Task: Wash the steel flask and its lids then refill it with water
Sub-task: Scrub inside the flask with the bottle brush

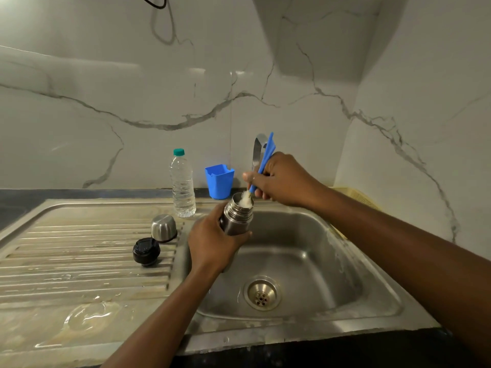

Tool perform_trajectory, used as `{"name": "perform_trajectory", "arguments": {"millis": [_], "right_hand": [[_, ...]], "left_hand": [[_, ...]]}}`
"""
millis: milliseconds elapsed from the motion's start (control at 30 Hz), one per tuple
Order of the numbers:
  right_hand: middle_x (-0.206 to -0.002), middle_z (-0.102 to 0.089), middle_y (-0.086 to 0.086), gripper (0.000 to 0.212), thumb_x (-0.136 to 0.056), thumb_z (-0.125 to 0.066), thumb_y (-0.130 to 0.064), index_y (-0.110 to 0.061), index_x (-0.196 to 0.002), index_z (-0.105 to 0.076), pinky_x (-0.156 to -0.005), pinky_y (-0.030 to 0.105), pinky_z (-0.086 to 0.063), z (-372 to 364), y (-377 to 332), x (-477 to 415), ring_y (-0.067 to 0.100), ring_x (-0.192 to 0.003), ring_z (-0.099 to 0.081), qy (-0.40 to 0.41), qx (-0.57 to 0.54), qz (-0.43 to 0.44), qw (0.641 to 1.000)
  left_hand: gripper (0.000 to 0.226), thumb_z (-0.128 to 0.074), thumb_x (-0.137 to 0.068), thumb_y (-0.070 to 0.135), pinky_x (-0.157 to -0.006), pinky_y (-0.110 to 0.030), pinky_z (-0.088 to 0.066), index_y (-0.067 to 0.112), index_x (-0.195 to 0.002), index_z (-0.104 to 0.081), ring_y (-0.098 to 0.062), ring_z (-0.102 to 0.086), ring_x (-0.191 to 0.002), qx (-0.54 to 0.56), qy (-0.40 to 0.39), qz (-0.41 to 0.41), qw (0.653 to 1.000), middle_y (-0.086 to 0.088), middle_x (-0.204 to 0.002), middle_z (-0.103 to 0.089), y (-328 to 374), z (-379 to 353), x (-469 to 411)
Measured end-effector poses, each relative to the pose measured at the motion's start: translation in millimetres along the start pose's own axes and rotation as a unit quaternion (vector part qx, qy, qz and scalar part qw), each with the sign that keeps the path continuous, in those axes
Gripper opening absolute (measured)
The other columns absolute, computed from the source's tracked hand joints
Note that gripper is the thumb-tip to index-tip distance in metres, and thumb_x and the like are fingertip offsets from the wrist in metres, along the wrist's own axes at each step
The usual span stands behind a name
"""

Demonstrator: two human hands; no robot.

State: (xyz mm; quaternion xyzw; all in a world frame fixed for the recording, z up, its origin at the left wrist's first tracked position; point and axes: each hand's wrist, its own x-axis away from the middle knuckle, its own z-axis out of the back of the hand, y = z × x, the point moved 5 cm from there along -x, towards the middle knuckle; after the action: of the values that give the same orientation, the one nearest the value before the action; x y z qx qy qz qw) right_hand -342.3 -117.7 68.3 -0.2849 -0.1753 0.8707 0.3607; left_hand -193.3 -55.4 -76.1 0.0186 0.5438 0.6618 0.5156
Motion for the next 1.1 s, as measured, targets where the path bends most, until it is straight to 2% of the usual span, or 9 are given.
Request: {"name": "perform_trajectory", "arguments": {"millis": [100, 167, 300, 500, 667, 800, 900, 1000, 1100], "right_hand": [[-0.07, -0.074, 0.003, 0.038, -0.102, -0.064, -0.038, -0.01, -0.079, -0.078, -0.07, 0.026, -0.057, -3, 1, -1, 0.013, -0.063, -0.069, -0.045, 0.027, 0.004, 0.999], [-0.069, -0.074, 0.002, 0.039, -0.101, -0.065, -0.04, -0.01, -0.078, -0.078, -0.067, 0.024, -0.057, 9, -4, -6, 0.014, -0.063, -0.069, -0.027, 0.035, 0.018, 0.999], [-0.063, -0.073, -0.004, 0.035, -0.102, -0.065, -0.037, -0.013, -0.08, -0.079, -0.058, 0.011, -0.05, 27, -9, -13, 0.005, -0.054, -0.066, 0.01, -0.003, 0.016, 1.0], [-0.069, -0.075, 0.0, 0.036, -0.104, -0.063, -0.031, -0.004, -0.085, -0.079, -0.06, 0.015, -0.054, -4, -7, -4, 0.006, -0.057, -0.067, -0.093, 0.002, 0.012, 0.996], [-0.072, -0.076, 0.006, 0.032, -0.103, -0.064, -0.034, -0.01, -0.088, -0.08, -0.063, 0.02, -0.058, 23, -16, -14, 0.011, -0.063, -0.07, -0.061, -0.061, 0.008, 0.996], [-0.077, -0.077, 0.011, 0.031, -0.103, -0.065, -0.029, -0.004, -0.092, -0.079, -0.068, 0.027, -0.062, 8, -10, -10, 0.014, -0.065, -0.069, -0.117, -0.064, -0.003, 0.991], [-0.077, -0.075, 0.009, 0.028, -0.103, -0.065, -0.025, -0.001, -0.096, -0.078, -0.065, 0.021, -0.058, -6, -8, -6, 0.009, -0.064, -0.069, -0.159, -0.043, 0.008, 0.986], [-0.085, -0.076, 0.018, 0.027, -0.103, -0.064, -0.025, -0.003, -0.098, -0.079, -0.073, 0.03, -0.06, 12, -10, -9, 0.017, -0.07, -0.068, -0.144, -0.09, 0.01, 0.985], [-0.091, -0.075, 0.025, 0.027, -0.103, -0.063, -0.024, -0.003, -0.1, -0.079, -0.074, 0.031, -0.059, 23, -8, -13, 0.022, -0.074, -0.067, -0.134, -0.123, 0.011, 0.983]], "left_hand": [[0.074, -0.093, -0.057, 0.054, -0.084, -0.037, -0.061, 0.041, -0.125, -0.065, 0.002, -0.068, -0.088, 0.016, 0.003, -0.002, 1.0, 0.02, -0.097, -0.075, 3, -3, -1], [0.073, -0.093, -0.057, 0.054, -0.084, -0.038, -0.061, 0.041, -0.124, -0.066, 0.002, -0.069, -0.089, 0.027, 0.001, 0.001, 1.0, 0.02, -0.097, -0.075, 3, -4, -2], [0.073, -0.092, -0.057, 0.054, -0.084, -0.041, -0.061, 0.04, -0.124, -0.066, 0.001, -0.068, -0.089, 0.022, -0.002, 0.005, 1.0, 0.02, -0.097, -0.075, -2, -2, -2], [0.074, -0.096, -0.06, 0.049, -0.084, -0.031, -0.06, 0.038, -0.127, -0.066, 0.011, -0.064, -0.089, 0.019, -0.011, -0.009, 1.0, 0.022, -0.098, -0.071, 4, -3, 1], [0.076, -0.095, -0.06, 0.051, -0.088, -0.039, -0.061, 0.041, -0.129, -0.064, 0.004, -0.066, -0.091, 0.021, -0.015, 0.003, 1.0, 0.023, -0.1, -0.072, -4, 0, -3], [0.077, -0.097, -0.06, 0.048, -0.087, -0.035, -0.061, 0.041, -0.13, -0.064, 0.003, -0.068, -0.09, 0.031, -0.021, -0.009, 0.999, 0.022, -0.1, -0.072, 1, -2, 0], [0.075, -0.096, -0.059, 0.05, -0.086, -0.038, -0.062, 0.039, -0.127, -0.065, 0.003, -0.069, -0.091, 0.04, -0.035, -0.011, 0.999, 0.019, -0.102, -0.075, 1, -7, 0], [0.079, -0.095, -0.059, 0.052, -0.088, -0.041, -0.062, 0.041, -0.131, -0.063, 0.0, -0.069, -0.094, 0.027, -0.028, -0.003, 0.999, 0.019, -0.104, -0.074, -5, -3, -4], [0.079, -0.095, -0.059, 0.052, -0.088, -0.04, -0.062, 0.041, -0.131, -0.063, -0.001, -0.069, -0.094, 0.027, -0.022, -0.004, 0.999, 0.019, -0.104, -0.074, -6, -3, -4]]}}
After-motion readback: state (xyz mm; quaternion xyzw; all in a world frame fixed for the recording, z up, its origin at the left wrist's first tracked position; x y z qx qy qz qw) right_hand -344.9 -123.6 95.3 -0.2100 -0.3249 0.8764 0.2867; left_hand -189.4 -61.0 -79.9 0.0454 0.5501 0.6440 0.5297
